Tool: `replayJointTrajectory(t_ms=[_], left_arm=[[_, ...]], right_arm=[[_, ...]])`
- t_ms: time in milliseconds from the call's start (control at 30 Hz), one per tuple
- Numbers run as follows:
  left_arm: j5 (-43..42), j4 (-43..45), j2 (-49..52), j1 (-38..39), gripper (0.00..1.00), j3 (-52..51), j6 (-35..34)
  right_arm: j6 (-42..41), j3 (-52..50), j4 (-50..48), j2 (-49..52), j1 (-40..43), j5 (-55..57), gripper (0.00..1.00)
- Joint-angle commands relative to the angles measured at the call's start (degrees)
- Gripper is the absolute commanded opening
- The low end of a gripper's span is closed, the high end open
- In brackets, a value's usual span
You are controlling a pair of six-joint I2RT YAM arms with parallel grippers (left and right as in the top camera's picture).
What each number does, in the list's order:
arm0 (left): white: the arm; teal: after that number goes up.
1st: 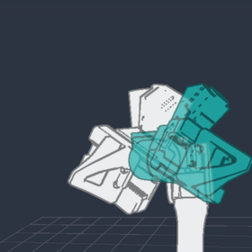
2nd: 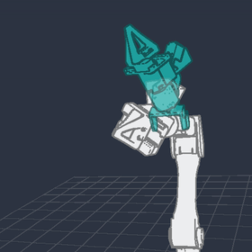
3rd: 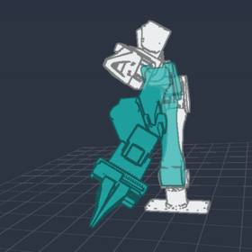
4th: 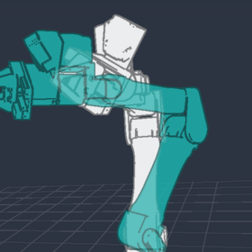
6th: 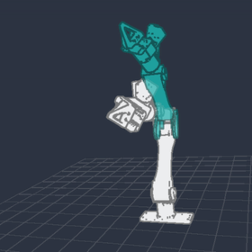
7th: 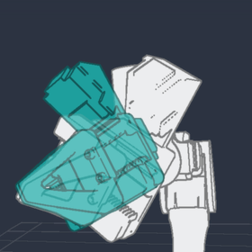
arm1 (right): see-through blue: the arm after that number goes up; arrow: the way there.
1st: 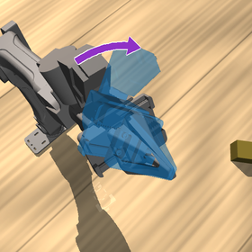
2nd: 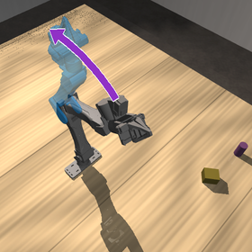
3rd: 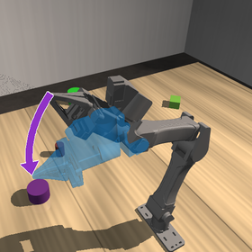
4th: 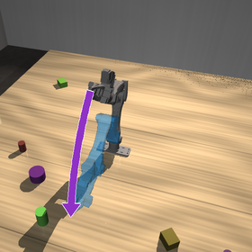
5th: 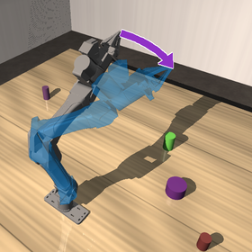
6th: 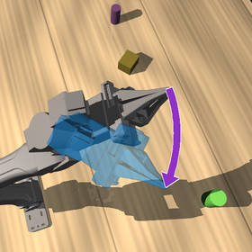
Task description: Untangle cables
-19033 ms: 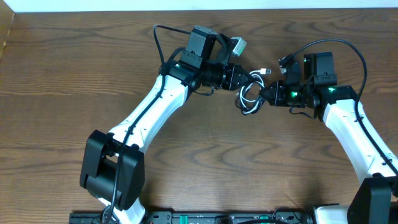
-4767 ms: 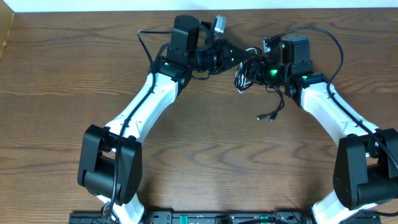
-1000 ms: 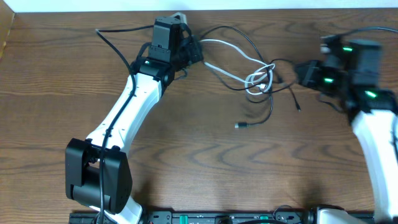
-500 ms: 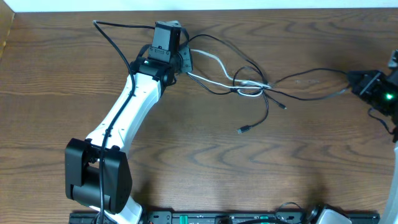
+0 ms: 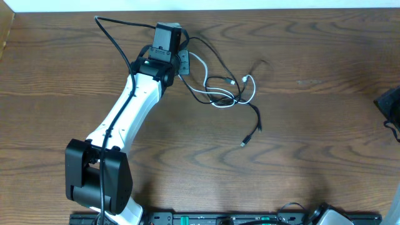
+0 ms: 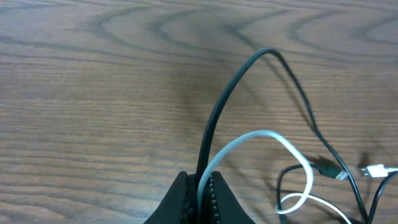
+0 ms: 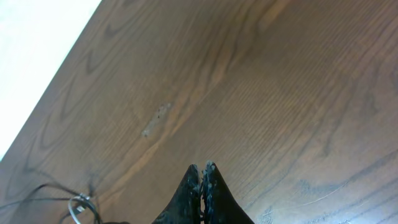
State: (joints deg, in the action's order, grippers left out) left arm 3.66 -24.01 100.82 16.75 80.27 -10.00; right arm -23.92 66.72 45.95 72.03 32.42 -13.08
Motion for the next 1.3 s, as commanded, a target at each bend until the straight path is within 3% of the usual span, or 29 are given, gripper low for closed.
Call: replayJointTrajectory(t_ms=[0, 67, 133, 233, 267, 367, 667, 767, 933, 1267], left_arm=[[1.0, -0.2, -1.2, -0.3, 0.08, 0.6, 1.2], [-2.3, -0.1, -1.2, -0.2, 0.11, 0.6, 1.2], [-5.9, 0.1, -1.2, -0.2, 0.17, 0.6, 1.3], [-10.4, 0.1, -1.2, -0.2, 0.45, 0.6, 1.4], [-11.3, 0.1, -1.2, -0.2, 0.56, 0.6, 1.4], [-13.5, 0.3, -1.5, -0.1, 0.70, 0.6, 1.5], [-23.8, -0.7, -5.7, 2.8, 0.75, 1.3, 7.5], [-26.5, -4.6, -4.9, 5.0, 0.74, 1.3, 9.5], [-33.8, -13.3, -4.6, 7.5, 0.74, 1.3, 18.7], [-29.2, -15.5, 1.1, 12.1, 0.73, 0.4, 20.4]], right_arm=[[2.3, 0.8, -0.9, 1.1, -0.9, -4.0, 0.01], [5.3, 0.8, -2.0, 1.8, -2.1, -8.9, 0.03], [7.1, 0.8, -2.8, 2.6, -3.6, -12.3, 0.18], [8.6, 0.8, -3.7, 3.8, -6.7, -14.7, 0.52], [8.6, 0.8, -3.8, 4.1, -7.8, -14.7, 0.59], [8.6, 0.8, -4.5, 5.6, -11.4, -14.7, 0.71], [8.5, 0.8, -7.9, 11.3, -16.2, -14.8, 0.75], [8.6, 0.8, -7.8, 12.5, -16.1, -14.7, 0.75], [10.3, 0.8, -7.2, 13.2, -16.1, -14.7, 0.76], [10.3, 0.8, -7.4, 13.2, -16.2, -14.7, 0.77]])
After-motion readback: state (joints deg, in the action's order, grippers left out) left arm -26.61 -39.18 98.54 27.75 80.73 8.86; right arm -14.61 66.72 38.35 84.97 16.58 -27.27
